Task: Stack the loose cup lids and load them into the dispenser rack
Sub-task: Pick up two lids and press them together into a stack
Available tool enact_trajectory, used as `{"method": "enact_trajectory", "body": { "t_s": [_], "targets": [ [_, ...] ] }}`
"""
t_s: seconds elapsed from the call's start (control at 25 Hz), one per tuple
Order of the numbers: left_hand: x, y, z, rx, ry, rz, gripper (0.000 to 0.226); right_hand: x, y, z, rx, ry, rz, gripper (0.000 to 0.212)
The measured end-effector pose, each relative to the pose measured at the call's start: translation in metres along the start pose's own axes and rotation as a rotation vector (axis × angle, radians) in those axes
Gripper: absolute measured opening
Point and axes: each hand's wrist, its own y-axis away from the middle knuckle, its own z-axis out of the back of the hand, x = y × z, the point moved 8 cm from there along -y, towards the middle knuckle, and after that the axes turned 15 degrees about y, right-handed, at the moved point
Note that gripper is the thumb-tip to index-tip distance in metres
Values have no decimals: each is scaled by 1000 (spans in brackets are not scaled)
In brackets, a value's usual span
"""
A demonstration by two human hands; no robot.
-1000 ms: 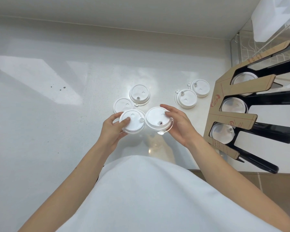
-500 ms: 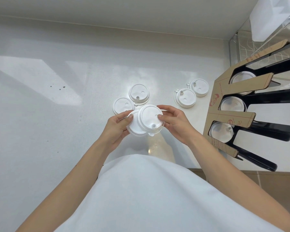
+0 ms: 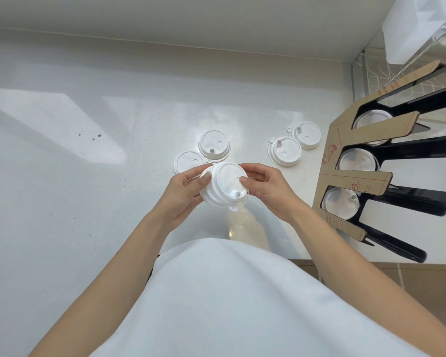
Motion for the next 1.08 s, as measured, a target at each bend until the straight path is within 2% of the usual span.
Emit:
{"method": "enact_trajectory", "body": {
  "t_s": [0.16,0.52,0.72,0.88,1.08],
  "targets": [
    [0,1,0,37,62,5,46,-3,0,3,-23,6,-5,22],
    [9,0,-3,-41,64,-18,29,7,6,5,-21,77,39,27],
    [4,0,-9,-42,46,-34,52,9,10,5,-6,92,40,30],
    [4,0,-11,-17,33,-47,44,7,10,8,-52,122,29,30],
    [-3,5,-20,37,-21,-68,53,10,10,10,-97,112,33,32]
  ]
}}
